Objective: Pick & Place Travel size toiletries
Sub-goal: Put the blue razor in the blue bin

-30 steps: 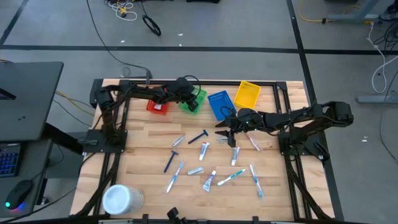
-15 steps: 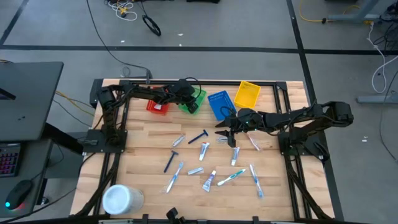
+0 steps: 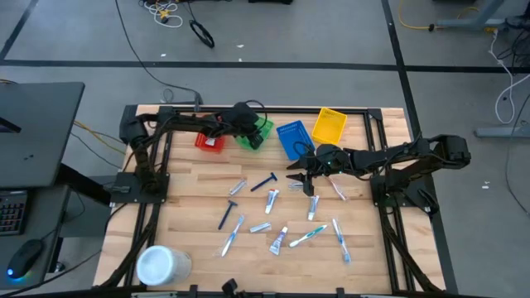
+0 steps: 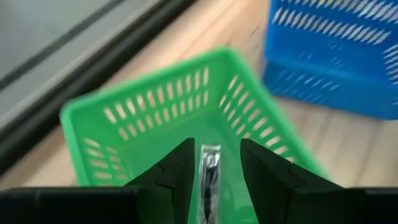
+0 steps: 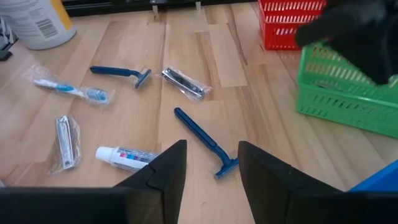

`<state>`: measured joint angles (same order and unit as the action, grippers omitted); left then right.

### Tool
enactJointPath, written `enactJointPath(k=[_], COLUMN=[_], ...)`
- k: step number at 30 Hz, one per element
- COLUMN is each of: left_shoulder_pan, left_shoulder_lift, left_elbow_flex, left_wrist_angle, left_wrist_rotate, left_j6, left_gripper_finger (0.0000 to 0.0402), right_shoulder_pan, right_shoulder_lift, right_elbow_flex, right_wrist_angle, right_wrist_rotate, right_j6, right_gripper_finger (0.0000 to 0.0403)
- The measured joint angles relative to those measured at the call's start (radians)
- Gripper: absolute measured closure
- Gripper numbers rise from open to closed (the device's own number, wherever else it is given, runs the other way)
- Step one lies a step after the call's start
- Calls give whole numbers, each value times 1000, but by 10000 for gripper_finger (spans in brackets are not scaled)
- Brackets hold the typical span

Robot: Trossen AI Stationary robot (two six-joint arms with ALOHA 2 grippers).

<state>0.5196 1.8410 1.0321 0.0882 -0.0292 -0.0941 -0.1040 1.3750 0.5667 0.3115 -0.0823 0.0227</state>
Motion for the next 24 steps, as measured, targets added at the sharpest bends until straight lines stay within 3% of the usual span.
enactJointPath(k=[5,16,24], left_shoulder_pan=[-13,-54,-137], left_shoulder_lift=[-114,-382,-468], left_elbow_flex=[0,0,0], left_wrist_angle=[-39,-318,-382], left_wrist_rotate=[3,-11,-41], left_j6=[23,20,2], left_gripper_finger=[269,270,270], right_shoulder_pan=[0,3,15], right_shoulder_lift=[0,0,0], right_elbow_flex=[0,0,0], right_wrist_angle=[6,71,119], right_wrist_rotate=[0,-1,-8], right_j6=[0,-28,-31], right_gripper_finger=[232,200,200])
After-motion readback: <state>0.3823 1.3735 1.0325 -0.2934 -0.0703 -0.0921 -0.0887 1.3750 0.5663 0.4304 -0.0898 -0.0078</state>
